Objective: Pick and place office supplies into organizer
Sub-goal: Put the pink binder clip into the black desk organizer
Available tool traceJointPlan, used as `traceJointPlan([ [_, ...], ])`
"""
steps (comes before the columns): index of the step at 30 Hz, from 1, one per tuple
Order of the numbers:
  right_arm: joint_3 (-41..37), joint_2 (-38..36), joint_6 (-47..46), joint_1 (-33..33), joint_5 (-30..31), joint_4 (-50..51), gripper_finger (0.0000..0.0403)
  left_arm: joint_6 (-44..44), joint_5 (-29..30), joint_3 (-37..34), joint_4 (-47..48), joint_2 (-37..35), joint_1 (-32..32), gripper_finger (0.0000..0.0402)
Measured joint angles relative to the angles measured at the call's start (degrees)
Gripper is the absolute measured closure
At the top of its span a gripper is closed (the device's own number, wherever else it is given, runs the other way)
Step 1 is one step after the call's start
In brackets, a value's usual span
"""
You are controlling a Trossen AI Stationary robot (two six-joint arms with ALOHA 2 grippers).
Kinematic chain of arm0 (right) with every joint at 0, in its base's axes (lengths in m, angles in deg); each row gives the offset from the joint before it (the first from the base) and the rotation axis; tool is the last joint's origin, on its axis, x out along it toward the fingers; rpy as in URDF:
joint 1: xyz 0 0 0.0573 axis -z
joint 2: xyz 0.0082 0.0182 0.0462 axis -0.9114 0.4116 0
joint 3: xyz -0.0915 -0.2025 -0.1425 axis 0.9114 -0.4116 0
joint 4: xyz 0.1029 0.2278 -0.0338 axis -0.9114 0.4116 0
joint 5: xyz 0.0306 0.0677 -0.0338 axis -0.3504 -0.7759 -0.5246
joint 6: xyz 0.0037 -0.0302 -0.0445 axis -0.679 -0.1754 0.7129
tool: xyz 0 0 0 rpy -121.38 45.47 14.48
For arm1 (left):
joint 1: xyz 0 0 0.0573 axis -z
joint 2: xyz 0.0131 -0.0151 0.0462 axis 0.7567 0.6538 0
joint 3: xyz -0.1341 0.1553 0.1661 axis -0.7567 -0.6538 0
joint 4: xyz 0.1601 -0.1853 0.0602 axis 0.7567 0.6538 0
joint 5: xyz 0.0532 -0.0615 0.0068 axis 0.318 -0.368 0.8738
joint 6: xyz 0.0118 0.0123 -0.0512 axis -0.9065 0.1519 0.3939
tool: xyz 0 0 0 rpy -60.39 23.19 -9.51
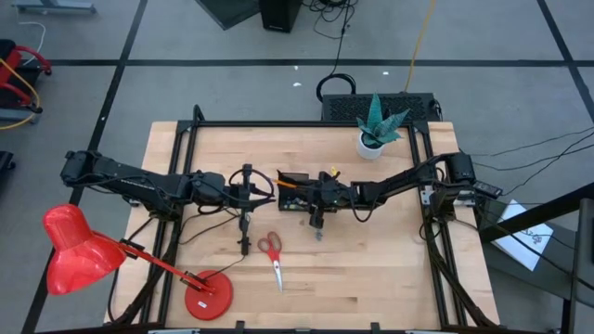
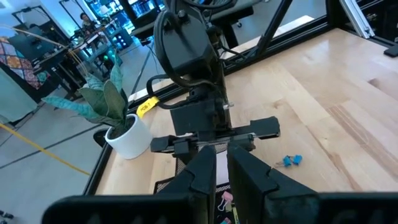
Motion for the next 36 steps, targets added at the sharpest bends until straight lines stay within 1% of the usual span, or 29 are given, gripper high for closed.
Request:
traceJointPlan([
  [3,-0.01,0.00,2.73,-0.72,0.47,-0.23,0.0212,0.09,-0.03,0.00,0.00,0.00,0.01,0.0353],
  [5,-0.01,0.00,3.45,-1.45,1.79,-0.19,0.0214,0.11,-0.05,0.00,0.00,0.00,0.01,0.0353],
  [7,-0.01,0.00,0.67,-1.70,1.35,-2.17,0.0220,0.21,-0.05,0.00,0.01,0.00,0.00,0.0353],
  [9,0.10,-0.02,-4.23,-1.35,-1.28,-5.13,0.0224,0.28,-0.08,0.00,0.00,0.00,0.01,0.0353],
  [10,0.65,-0.02,-5.70,-1.04,-2.59,-5.05,0.0226,0.28,-0.08,0.00,-0.03,0.00,0.01,0.0353],
  [13,2.98,-0.02,-5.12,-0.91,-3.67,0.13,0.0225,0.34,-0.18,0.00,-0.33,0.00,0.03,0.0353],
  [16,5.84,-0.02,-5.08,-1.07,-0.66,7.37,0.0220,1.20,-0.56,0.00,-0.35,0.00,0.05,0.0353],
  [19,8.28,-0.02,-8.00,-0.94,1.55,13.19,0.0214,1.84,-0.58,0.00,-0.37,0.00,0.06,0.0353],
  [25,13.17,-0.02,-15.03,-1.01,3.10,22.39,0.0196,2.47,-0.62,0.00,-0.38,0.00,0.46,0.0353],
  [31,14.87,-0.07,-17.58,-1.02,2.04,25.55,0.0183,2.27,-0.65,0.00,-0.39,0.00,0.86,0.0353],
  [36,14.85,-0.07,-16.60,-1.14,1.59,23.54,0.0183,2.28,-0.67,0.00,-0.39,0.00,0.86,0.0353],
])
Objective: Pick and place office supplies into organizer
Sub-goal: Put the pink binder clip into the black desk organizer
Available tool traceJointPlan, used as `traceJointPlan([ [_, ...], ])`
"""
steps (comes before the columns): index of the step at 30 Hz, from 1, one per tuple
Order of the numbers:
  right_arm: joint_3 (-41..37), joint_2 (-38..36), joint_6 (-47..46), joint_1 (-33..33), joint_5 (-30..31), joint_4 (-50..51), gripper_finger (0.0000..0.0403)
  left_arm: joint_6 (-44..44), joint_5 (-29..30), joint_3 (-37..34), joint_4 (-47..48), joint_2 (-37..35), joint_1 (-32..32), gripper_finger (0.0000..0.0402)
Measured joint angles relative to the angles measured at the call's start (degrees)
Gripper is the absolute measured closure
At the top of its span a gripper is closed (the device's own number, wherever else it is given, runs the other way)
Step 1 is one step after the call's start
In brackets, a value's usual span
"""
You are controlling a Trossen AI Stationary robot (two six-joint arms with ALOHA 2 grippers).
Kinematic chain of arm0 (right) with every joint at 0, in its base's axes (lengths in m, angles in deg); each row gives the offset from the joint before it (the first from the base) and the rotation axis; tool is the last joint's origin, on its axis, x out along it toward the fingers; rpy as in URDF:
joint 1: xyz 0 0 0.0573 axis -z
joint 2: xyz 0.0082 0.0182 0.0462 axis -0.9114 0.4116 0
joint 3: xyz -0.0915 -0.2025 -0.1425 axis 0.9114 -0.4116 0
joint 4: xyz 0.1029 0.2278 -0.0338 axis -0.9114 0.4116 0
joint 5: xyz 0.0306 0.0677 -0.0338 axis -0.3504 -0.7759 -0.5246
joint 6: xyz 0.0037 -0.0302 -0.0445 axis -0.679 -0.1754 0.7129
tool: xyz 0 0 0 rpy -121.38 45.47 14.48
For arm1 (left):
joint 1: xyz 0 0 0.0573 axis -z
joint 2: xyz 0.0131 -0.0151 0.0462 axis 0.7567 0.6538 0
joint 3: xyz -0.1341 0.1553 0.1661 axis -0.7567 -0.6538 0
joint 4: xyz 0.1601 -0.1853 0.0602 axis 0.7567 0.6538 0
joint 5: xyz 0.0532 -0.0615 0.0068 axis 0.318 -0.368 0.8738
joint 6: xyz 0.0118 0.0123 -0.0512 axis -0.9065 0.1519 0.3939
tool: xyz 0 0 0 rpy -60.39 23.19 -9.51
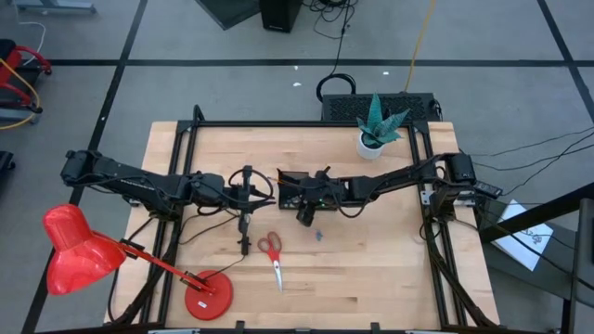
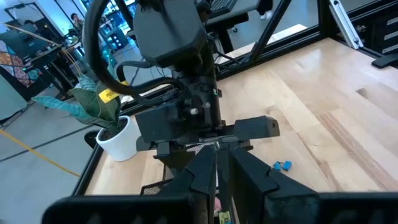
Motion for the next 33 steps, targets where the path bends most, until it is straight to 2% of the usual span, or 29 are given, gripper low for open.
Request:
traceJointPlan([
  [3,0.00,0.00,0.10,0.00,0.02,-0.21,0.0194,0.01,0.00,0.00,0.00,0.00,0.00,0.0353],
  [8,0.00,0.00,-0.54,0.09,-0.13,-0.10,0.0245,0.04,-0.02,0.00,0.00,0.00,0.00,0.0353],
  [11,0.00,0.00,-0.09,-0.14,-1.64,-0.50,0.0250,0.06,-0.01,0.00,0.01,0.00,0.00,0.0353],
  [14,-0.02,0.00,-0.83,-0.21,-3.17,-0.95,0.0219,0.14,-0.02,0.00,0.02,0.00,0.00,0.0353],
  [21,-0.04,0.00,-2.39,0.37,-2.00,-2.81,0.0097,0.24,0.00,0.00,0.02,0.00,0.00,0.0353],
  [25,-0.04,0.00,-1.69,0.42,-1.37,-3.08,0.0076,0.43,0.00,0.00,0.17,0.00,0.00,0.0353],
  [27,-0.04,0.00,-1.37,0.42,-1.44,-3.08,0.0082,0.43,0.00,0.00,0.36,0.00,0.00,0.0353],
  [29,-0.04,0.00,-2.11,0.42,-1.40,-2.45,0.0103,0.43,0.00,0.00,0.61,0.00,0.00,0.0353],
  [33,-0.04,0.00,-1.79,0.40,-1.40,-2.31,0.0182,0.45,0.00,0.00,0.61,0.00,0.00,0.0353],
])
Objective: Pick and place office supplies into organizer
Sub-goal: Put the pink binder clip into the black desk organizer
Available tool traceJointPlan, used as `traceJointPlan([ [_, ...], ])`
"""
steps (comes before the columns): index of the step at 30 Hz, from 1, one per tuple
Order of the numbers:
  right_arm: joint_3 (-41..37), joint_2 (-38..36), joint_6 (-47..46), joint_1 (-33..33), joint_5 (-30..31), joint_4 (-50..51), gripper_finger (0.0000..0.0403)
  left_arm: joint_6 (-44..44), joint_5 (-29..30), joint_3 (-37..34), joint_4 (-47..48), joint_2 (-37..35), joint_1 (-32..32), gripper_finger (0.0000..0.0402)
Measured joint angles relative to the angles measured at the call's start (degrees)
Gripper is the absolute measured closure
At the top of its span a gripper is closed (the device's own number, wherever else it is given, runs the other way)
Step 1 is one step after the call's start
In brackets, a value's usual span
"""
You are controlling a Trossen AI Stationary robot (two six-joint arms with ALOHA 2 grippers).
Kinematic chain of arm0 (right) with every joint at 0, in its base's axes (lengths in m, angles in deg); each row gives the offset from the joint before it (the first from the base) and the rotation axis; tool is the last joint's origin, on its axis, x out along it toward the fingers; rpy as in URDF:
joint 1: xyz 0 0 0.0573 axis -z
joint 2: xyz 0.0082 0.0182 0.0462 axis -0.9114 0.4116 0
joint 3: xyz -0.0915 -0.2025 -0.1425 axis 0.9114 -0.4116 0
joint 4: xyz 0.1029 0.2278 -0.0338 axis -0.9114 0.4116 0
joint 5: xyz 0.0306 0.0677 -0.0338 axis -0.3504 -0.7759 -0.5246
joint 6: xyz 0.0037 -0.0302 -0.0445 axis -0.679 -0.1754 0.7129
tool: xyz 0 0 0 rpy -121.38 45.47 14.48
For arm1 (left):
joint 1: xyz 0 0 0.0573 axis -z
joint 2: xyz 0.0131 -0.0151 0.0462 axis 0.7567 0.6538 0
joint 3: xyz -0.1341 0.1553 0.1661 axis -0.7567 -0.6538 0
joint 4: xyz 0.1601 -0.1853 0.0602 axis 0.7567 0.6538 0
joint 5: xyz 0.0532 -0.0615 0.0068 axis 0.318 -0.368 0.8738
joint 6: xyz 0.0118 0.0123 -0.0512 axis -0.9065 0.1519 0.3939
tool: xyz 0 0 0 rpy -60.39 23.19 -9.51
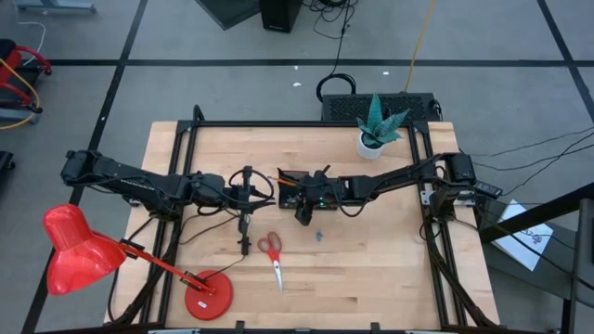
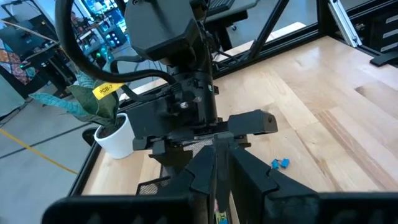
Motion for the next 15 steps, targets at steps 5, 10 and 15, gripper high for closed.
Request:
traceJointPlan([
  [5,0.00,0.00,2.99,-1.17,-2.57,-2.65,0.0250,0.39,0.00,0.00,0.18,0.00,0.00,0.0353],
  [10,0.00,0.00,6.18,-2.00,-1.69,-4.06,0.0201,2.55,-0.04,-0.01,2.54,-0.02,0.00,0.0353],
  [15,0.00,0.00,16.50,-3.54,4.48,-4.89,0.0131,2.98,-0.07,-0.02,5.76,-0.02,0.00,0.0353],
])
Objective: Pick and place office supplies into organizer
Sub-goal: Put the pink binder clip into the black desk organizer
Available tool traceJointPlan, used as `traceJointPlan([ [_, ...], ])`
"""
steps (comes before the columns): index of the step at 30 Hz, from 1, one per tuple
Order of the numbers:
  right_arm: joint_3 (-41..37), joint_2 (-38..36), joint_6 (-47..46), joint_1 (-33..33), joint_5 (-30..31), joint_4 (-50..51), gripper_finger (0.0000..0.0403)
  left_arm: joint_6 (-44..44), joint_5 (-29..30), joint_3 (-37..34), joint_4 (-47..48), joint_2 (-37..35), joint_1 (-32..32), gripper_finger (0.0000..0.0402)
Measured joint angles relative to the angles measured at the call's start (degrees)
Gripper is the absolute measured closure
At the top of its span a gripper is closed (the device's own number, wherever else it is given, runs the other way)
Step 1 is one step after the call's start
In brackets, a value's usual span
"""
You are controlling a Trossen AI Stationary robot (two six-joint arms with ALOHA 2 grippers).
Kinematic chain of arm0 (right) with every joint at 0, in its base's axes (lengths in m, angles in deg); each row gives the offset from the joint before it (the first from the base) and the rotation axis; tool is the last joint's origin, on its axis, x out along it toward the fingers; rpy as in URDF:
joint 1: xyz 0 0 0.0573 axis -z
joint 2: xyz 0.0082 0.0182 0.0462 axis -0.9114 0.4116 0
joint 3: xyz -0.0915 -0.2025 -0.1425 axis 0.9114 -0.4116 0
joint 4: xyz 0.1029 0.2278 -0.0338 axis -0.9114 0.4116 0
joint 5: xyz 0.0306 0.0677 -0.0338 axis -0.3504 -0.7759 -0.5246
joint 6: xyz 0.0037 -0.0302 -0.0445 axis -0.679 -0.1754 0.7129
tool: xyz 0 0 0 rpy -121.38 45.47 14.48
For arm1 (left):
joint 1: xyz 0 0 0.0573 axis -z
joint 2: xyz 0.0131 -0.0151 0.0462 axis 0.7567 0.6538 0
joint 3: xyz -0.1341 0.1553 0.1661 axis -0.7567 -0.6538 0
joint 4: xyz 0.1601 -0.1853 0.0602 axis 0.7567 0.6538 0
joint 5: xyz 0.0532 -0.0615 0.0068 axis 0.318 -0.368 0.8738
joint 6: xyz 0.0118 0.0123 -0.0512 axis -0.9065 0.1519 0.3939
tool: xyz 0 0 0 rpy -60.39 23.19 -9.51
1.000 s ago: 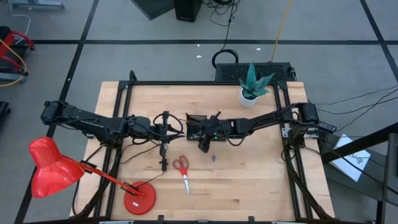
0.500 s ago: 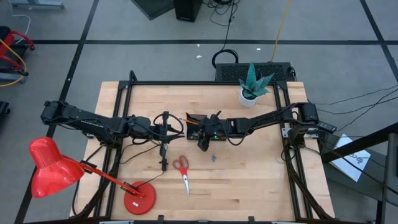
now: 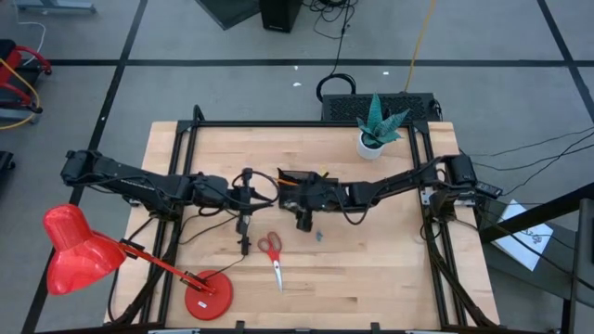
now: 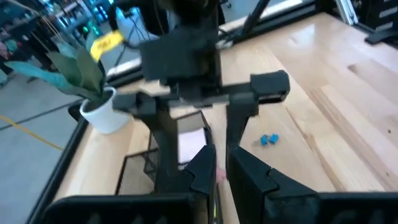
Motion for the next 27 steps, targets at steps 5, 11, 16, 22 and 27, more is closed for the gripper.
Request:
traceJointPlan([
  [5,-0.02,0.00,9.44,-1.68,8.05,-0.28,0.0101,0.02,-1.32,-0.07,0.99,2.82,-0.28,0.0353],
  [11,-0.02,0.00,12.32,-2.33,10.47,-0.65,0.0102,-1.92,-1.79,-0.07,-4.61,9.68,-1.43,0.0353],
  [16,-0.02,0.00,13.09,-2.78,10.52,-0.68,0.0103,-2.81,-1.79,-0.02,-11.02,14.29,-2.00,0.0353],
  [22,-0.02,0.00,13.09,-3.46,10.61,-1.72,0.0103,-3.47,-1.75,-0.02,-14.39,17.30,-2.68,0.0353],
  [27,-0.04,0.00,13.81,-3.97,10.61,-4.56,0.0103,-3.03,-1.75,0.01,-14.65,18.74,-3.88,0.0353],
])
